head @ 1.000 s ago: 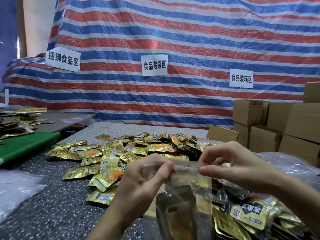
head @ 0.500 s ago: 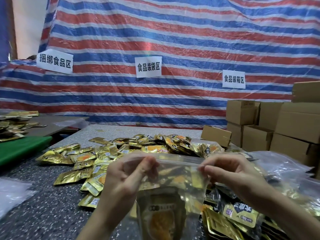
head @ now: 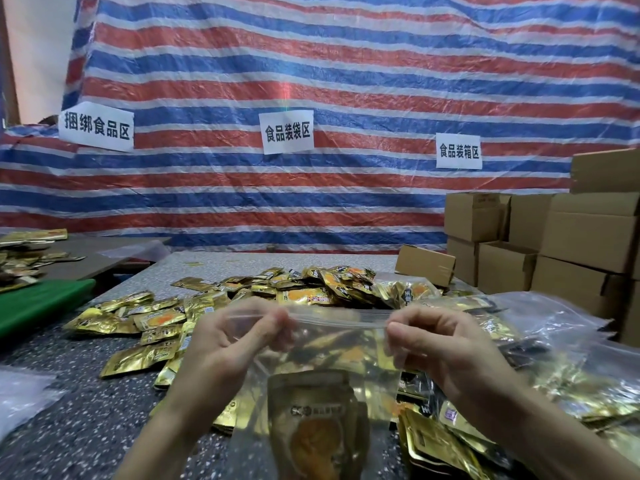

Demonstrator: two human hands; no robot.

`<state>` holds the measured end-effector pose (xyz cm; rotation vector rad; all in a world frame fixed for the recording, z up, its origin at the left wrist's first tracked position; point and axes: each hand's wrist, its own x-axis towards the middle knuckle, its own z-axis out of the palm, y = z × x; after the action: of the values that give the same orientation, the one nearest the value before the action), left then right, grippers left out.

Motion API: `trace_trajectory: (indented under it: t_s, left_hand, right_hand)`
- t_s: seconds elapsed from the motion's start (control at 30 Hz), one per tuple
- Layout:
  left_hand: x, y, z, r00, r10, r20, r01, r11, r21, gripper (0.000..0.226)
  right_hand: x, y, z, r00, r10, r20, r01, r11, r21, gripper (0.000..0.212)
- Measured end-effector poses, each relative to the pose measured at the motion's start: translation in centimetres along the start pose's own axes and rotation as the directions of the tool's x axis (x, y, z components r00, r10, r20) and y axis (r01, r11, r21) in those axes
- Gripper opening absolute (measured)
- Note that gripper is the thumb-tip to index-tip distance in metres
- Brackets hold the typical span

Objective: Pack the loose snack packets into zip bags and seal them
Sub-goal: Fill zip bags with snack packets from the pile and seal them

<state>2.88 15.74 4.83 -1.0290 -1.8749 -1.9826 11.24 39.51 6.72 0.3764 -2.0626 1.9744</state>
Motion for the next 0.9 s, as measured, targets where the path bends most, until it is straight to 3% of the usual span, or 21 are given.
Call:
trace_trajectory:
  t_s: [0.03,0.1,0.17,0.23,0.3,0.4,0.57,0.7,0.77,0.9]
  left_hand:
    - [0.1,0.4,-0.6,0.998,-0.051,0.026,0.05,0.998,0.026,0.01]
    - [0.5,1.2,-1.8,0.997,-0.079,0.009,0.077,0.992,0.104,0.029]
    - [0.8,2.6,-1.9,1.0,0.014,-0.015,-0.008,0.94,0.341,0.041]
    - [1.2,4.3,-0.2,0.983,0.118,0.137,-0.178,0.777,0.603,0.043]
    - [1.7,5.6,2.2,0.934,0.111,0.34,-0.328,0.644,0.691,0.039]
    - [2.5,6.7,4.3,0.876,0.005,0.482,-0.378,0.625,0.682,0.026]
    - [3.0,7.0,4.5,0.852,-0.078,0.518,-0.311,0.722,0.619,0.01]
    - [2.4,6.4,4.8,0.872,-0.025,0.489,-0.389,0.571,0.723,0.008]
    - [2.0,6.4,4.9,0.876,0.006,0.482,-0.406,0.547,0.732,0.009]
    - [2.0,6.8,4.3,0.872,-0.023,0.488,-0.347,0.675,0.652,0.012]
  right_hand:
    - [-0.1,0.0,0.1,1.0,-0.001,-0.016,0.0,1.0,-0.018,0.016]
    - [-0.5,-0.2,0.2,0.999,-0.012,-0.044,0.01,0.999,-0.036,0.018]
    - [-0.8,-0.4,0.3,0.998,-0.034,-0.061,0.03,0.997,-0.073,0.022]
    - [-1.1,-0.5,0.5,0.996,-0.058,-0.065,0.049,0.991,-0.127,0.022]
    - [-1.3,-0.7,0.7,0.995,-0.077,-0.065,0.065,0.984,-0.165,0.021]
    - [-1.9,-1.0,1.0,0.99,-0.126,-0.064,0.107,0.966,-0.235,0.018]
    - [-2.2,-1.3,1.5,0.982,-0.166,-0.087,0.136,0.95,-0.282,0.003]
    - [-2.1,-1.3,1.9,0.984,-0.151,-0.1,0.115,0.947,-0.301,0.008]
    - [-2.0,-1.3,2.0,0.986,-0.147,-0.074,0.113,0.933,-0.341,0.009]
    - [-2.0,-1.3,2.0,0.977,-0.208,-0.039,0.171,0.888,-0.428,0.01]
